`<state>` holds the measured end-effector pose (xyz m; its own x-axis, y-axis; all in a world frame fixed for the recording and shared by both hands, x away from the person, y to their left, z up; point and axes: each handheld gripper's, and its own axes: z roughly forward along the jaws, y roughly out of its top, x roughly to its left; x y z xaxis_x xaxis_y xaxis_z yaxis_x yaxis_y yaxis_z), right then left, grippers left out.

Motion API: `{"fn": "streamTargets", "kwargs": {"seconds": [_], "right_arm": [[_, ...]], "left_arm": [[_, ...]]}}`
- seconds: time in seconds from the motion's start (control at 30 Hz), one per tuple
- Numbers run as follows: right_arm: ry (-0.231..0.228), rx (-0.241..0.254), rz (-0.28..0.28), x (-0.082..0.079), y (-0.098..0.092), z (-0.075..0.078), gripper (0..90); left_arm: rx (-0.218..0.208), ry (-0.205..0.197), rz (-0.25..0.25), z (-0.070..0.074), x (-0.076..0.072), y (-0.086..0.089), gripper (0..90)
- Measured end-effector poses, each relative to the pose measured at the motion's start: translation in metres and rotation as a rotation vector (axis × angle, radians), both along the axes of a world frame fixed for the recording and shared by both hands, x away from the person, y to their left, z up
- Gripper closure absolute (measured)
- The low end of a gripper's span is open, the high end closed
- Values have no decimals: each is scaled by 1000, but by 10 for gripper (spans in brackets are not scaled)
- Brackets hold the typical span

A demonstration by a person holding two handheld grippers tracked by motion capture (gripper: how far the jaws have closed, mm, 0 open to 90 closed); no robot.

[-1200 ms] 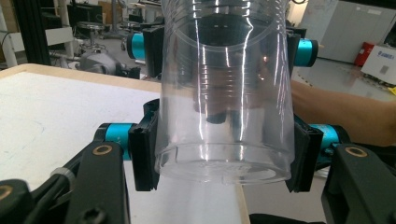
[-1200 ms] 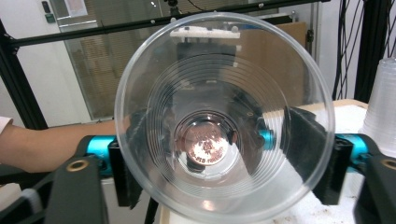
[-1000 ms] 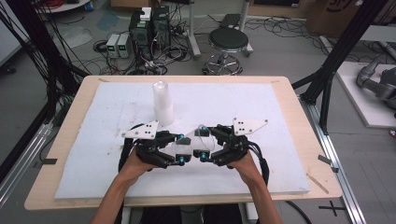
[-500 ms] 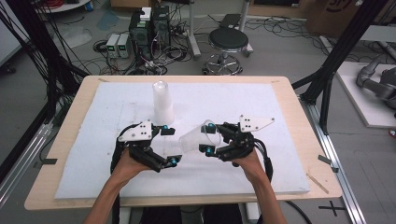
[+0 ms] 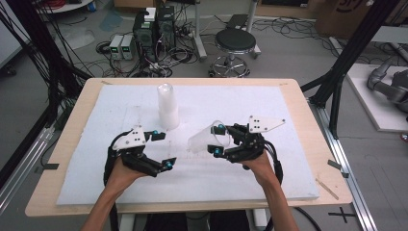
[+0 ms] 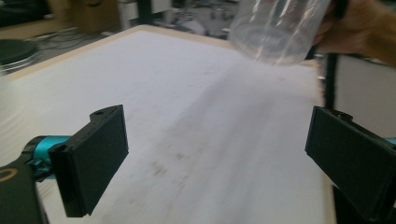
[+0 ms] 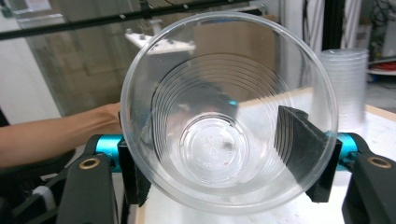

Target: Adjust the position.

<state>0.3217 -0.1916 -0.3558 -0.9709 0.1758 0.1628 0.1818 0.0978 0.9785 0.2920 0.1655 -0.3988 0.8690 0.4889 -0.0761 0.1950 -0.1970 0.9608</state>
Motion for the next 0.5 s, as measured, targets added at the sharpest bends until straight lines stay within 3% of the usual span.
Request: {"fn": "streamTargets", "kwargs": {"seconds": [0.1, 0.27, 0.5], "right_arm": [[-8, -62, -39, 3, 0, 5, 329], [3, -209, -106, 9, 3, 12, 329], [36, -366, -221, 19, 8, 15, 329]], "left_arm": [[-4, 2, 103, -10, -6, 18, 59], [6, -7, 266, -29, -16, 40, 59], [10, -20, 393, -46, -24, 51, 59]]}}
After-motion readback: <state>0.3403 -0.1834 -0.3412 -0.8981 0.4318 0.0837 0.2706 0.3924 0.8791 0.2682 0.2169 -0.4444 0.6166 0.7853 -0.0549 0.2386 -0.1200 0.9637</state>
